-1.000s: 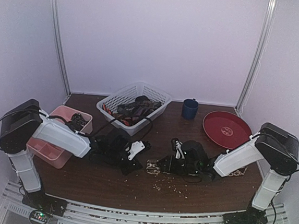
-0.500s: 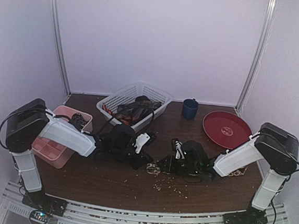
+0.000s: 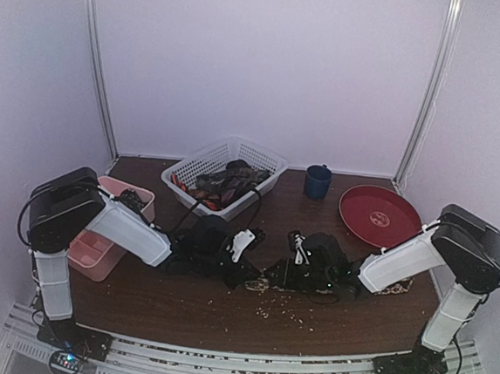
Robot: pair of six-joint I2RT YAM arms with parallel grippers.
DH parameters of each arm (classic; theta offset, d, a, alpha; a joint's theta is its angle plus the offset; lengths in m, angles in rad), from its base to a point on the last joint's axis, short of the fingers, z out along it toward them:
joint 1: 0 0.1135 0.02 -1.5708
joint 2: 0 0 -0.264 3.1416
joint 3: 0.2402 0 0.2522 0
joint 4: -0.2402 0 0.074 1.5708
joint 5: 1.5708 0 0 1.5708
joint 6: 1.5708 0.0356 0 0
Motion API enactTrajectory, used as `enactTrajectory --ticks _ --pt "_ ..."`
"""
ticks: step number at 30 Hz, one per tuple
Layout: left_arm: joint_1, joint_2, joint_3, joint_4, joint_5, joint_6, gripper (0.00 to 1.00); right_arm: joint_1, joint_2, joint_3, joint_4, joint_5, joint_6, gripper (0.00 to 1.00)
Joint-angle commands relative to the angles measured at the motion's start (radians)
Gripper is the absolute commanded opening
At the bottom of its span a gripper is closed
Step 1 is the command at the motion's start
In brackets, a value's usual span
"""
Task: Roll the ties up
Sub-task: Fold the tie at the center of the board.
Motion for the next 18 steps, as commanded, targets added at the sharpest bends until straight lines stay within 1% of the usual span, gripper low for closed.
enactTrajectory --ticks 1,4,8,15,18 --pt "-0.005 0.02 0.009 0.027 -0.027 -0.007 0.0 -0.002 -0.083 0.005 -0.092 0.051 0.012 0.33" --pt "-0.005 0.021 0.004 0.039 -0.025 -0.008 0.0 0.007 -0.089 0.002 -0.089 0.036 0.028 0.32" --pt "-0.005 0.021 0.004 0.052 -0.02 -0.016 0.0 0.019 -0.058 0.016 -0.076 0.024 0.044 0.28" --pt "-0.006 -0.008 -0.001 0.047 -0.029 -0.038 0.0 0.024 -0.004 0.041 -0.092 0.012 0.039 0.19" --pt "-0.005 -0.052 -0.029 0.073 -0.063 -0.055 0.05 0.023 0.007 0.04 -0.101 0.021 0.036 0.18"
